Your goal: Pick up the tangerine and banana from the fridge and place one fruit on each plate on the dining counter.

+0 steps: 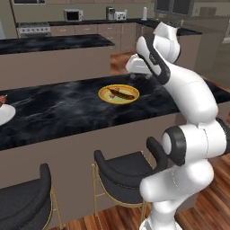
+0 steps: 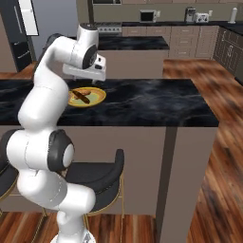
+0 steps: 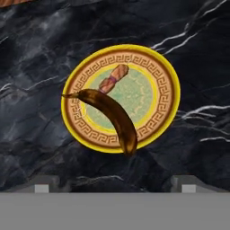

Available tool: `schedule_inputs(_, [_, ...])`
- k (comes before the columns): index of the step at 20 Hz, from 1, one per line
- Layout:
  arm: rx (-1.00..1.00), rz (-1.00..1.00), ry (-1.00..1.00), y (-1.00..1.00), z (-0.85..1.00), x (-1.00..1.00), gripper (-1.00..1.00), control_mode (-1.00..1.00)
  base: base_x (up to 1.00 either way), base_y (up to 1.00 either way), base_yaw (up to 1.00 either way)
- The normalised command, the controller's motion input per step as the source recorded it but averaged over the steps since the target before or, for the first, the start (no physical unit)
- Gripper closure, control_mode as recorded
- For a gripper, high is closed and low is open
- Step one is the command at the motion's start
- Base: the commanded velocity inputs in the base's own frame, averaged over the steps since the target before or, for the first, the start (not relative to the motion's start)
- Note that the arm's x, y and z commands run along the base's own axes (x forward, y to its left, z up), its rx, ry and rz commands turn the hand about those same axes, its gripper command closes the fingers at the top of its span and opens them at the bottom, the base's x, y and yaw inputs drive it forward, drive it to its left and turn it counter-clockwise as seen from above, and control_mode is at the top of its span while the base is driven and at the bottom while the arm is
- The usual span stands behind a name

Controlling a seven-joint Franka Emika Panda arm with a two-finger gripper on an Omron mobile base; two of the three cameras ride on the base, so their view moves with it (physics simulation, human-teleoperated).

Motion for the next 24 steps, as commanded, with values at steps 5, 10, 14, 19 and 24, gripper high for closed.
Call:
schedule_inputs(5, [0.05,-0.09,-0.1,0.0,0.03,-0.99,-1.0,-1.0,0.0,0.0,0.0])
schedule_inputs(10, [0.0,-0.07,-0.12,0.03,-0.23,-1.0,-1.0,-1.0,0.0,0.0,0.0])
schedule_inputs(14, [0.0,-0.09,-0.24,0.02,-0.12,-0.98,-1.0,-1.0,0.0,0.0,0.0])
schedule_inputs(19, [0.0,-0.12,-0.31,0.0,0.36,-0.65,-1.0,-1.0,0.0,0.0,0.0])
schedule_inputs(24, [0.0,-0.12,-0.3,0.0,0.55,-0.52,-1.0,-1.0,0.0,0.0,0.0])
